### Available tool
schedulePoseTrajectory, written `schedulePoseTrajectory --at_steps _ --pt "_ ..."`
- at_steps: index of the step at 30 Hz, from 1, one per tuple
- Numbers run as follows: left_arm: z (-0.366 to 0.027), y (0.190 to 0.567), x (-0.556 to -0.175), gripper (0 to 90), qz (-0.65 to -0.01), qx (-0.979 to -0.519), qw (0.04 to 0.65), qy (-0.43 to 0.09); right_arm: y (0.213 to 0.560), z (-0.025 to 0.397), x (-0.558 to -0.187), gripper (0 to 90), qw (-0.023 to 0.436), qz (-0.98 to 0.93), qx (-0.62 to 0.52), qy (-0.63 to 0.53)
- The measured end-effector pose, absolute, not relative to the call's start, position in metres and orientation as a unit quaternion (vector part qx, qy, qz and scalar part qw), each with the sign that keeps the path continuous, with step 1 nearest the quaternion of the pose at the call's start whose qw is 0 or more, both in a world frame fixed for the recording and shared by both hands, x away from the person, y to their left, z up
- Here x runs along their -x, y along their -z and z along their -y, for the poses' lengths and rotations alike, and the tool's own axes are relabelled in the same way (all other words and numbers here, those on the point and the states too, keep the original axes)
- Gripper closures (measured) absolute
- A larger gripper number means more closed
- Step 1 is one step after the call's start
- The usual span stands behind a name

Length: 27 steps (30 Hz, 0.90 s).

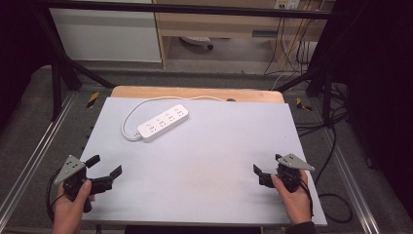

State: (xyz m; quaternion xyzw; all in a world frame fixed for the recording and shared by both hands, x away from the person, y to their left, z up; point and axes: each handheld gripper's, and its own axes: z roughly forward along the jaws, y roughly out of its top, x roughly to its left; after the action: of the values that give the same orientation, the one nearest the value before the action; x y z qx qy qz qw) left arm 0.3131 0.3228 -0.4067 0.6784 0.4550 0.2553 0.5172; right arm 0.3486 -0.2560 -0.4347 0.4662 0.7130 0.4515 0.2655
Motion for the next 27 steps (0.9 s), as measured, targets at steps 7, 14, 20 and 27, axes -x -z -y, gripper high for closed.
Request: schedulePoseTrajectory --at_steps 7,14,20,27 --pt "-0.3239 0.4061 -0.3129 5.1 -0.455 -0.675 0.52 -0.256 0.435 0.2566 -0.3485 4.7 0.269 -0.712 -0.471 -0.446" --pt "-0.3242 0.4049 -0.3124 5.1 -0.454 -0.673 0.524 -0.259 0.4345 0.2556 -0.3483 4.4 0.271 -0.715 -0.465 -0.447" --pt "-0.3229 0.404 -0.3119 4.9 -0.451 -0.673 0.526 -0.259 0.4341 0.2563 -0.3481 4.1 0.272 -0.712 -0.467 -0.448" --pt "-0.3186 0.4018 -0.3121 4.7 -0.45 -0.674 0.528 -0.253 0.4337 0.2561 -0.3475 3.6 0.268 -0.71 -0.473 -0.447"
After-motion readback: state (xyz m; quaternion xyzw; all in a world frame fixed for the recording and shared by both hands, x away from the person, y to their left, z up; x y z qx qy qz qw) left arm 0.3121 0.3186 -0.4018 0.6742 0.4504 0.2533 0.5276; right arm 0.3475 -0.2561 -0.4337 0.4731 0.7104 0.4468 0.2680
